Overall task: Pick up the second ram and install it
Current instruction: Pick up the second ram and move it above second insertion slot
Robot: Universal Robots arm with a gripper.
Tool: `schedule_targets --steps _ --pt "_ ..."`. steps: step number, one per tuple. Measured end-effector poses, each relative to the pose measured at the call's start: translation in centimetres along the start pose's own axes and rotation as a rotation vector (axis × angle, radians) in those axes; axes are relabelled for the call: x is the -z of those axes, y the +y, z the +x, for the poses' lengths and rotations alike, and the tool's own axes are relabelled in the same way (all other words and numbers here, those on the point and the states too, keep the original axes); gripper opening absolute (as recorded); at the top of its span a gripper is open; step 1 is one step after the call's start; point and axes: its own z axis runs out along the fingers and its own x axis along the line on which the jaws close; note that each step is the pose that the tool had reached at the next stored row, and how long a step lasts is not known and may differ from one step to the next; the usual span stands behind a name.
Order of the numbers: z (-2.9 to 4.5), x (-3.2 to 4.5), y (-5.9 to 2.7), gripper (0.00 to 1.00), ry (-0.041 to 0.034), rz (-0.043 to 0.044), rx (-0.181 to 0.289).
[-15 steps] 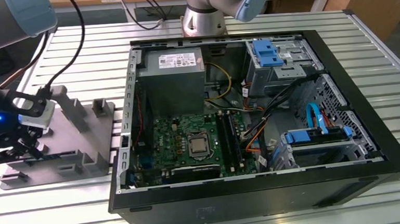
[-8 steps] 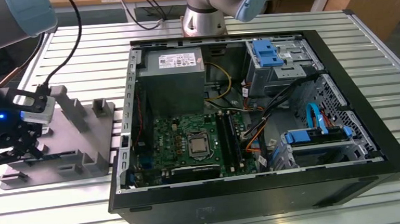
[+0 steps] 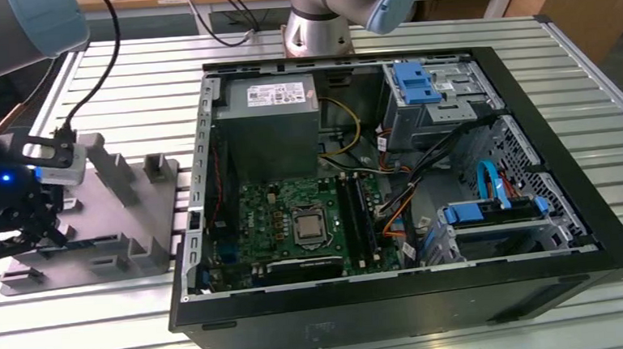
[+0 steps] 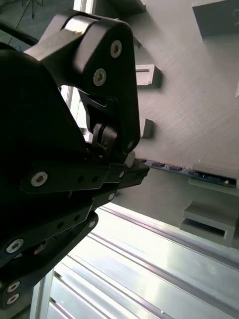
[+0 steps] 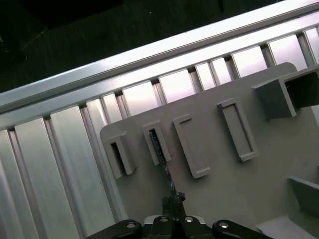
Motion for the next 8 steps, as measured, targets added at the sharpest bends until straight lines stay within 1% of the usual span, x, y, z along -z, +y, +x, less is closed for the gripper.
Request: schedule_targets --steps 1,2,8 --pt "0.0 0.0 0.0 0.1 -0.0028 -0.001 0.012" --pt "-0.01 -0.02 0.0 0.1 -0.0034 -0.0011 0.029" --pt "0.0 -0.11 -0.01 0.1 -0.0018 -0.0015 0.138"
